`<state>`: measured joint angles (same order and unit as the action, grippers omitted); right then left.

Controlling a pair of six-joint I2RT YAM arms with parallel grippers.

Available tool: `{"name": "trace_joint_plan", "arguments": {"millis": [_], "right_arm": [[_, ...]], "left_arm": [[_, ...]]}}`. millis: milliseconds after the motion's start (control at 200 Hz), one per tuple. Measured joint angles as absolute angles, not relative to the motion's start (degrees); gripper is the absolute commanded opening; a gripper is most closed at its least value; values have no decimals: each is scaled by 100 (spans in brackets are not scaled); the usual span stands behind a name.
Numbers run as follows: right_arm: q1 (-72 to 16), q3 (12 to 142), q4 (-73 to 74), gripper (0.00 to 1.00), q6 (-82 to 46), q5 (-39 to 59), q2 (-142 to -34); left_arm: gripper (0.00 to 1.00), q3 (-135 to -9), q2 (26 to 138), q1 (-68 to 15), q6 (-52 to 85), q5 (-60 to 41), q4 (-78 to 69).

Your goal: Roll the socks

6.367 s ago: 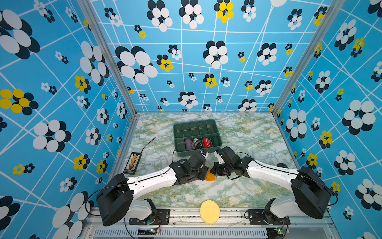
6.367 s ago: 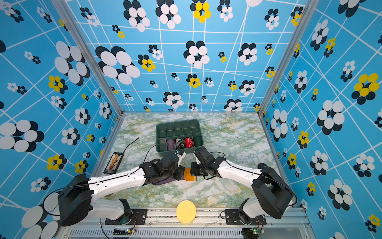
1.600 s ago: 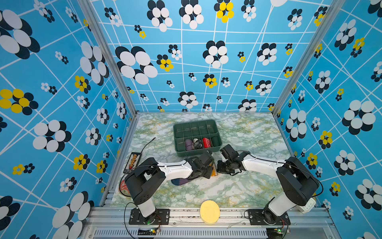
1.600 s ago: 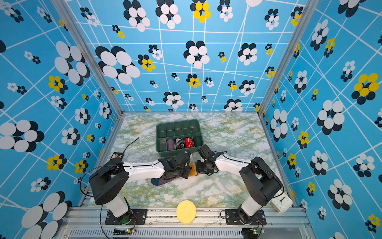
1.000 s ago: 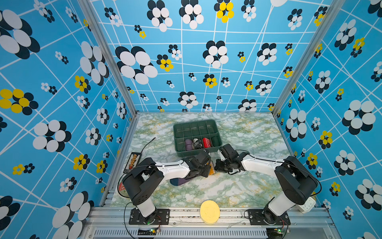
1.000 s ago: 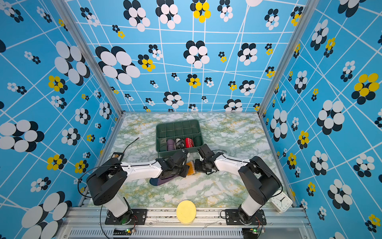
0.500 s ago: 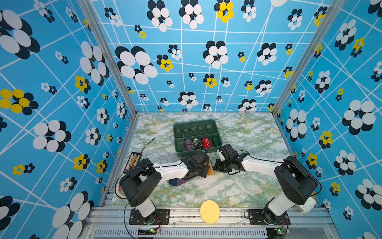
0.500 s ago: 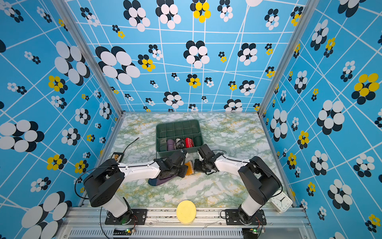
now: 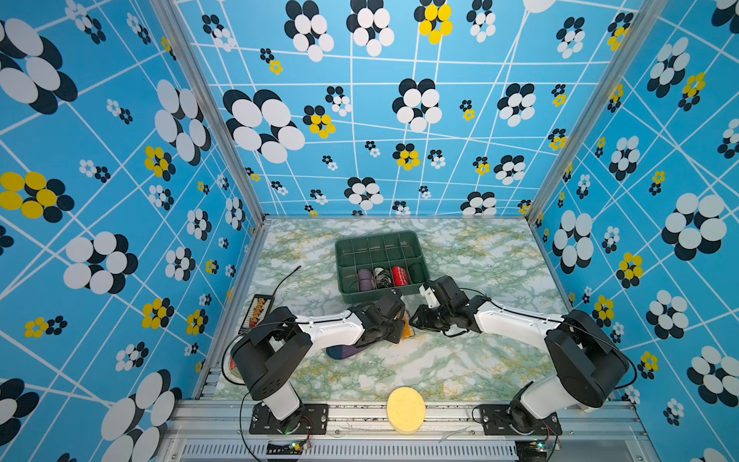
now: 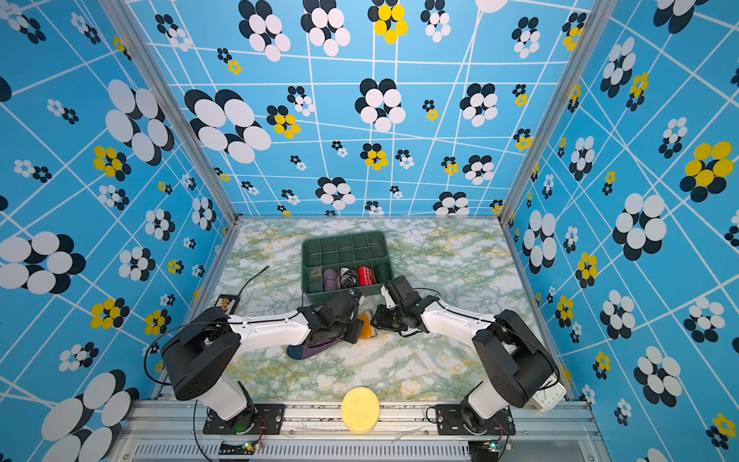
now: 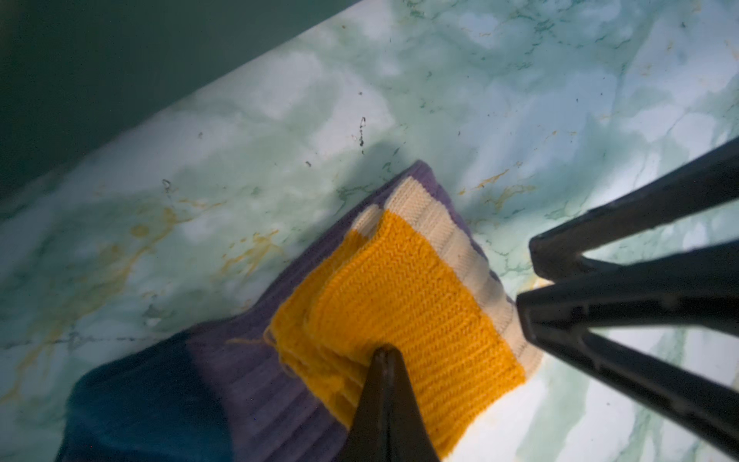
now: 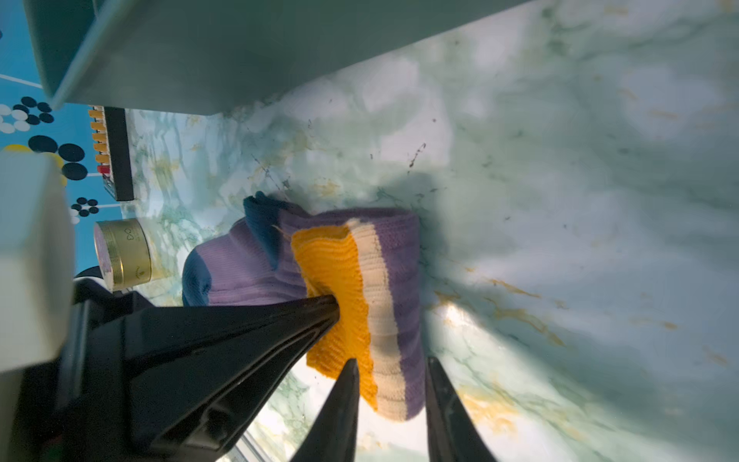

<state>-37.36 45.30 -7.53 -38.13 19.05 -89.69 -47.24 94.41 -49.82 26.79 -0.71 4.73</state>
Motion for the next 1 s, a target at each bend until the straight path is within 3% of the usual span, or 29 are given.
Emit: {"name": "trace_joint_plan", "arguments": {"millis": [1000], "right_arm": [[-3730, 4530, 163, 37, -3811, 2458, -9762]], "left_arm": [[0, -4613, 9277, -4869, 2591, -71, 578]]}}
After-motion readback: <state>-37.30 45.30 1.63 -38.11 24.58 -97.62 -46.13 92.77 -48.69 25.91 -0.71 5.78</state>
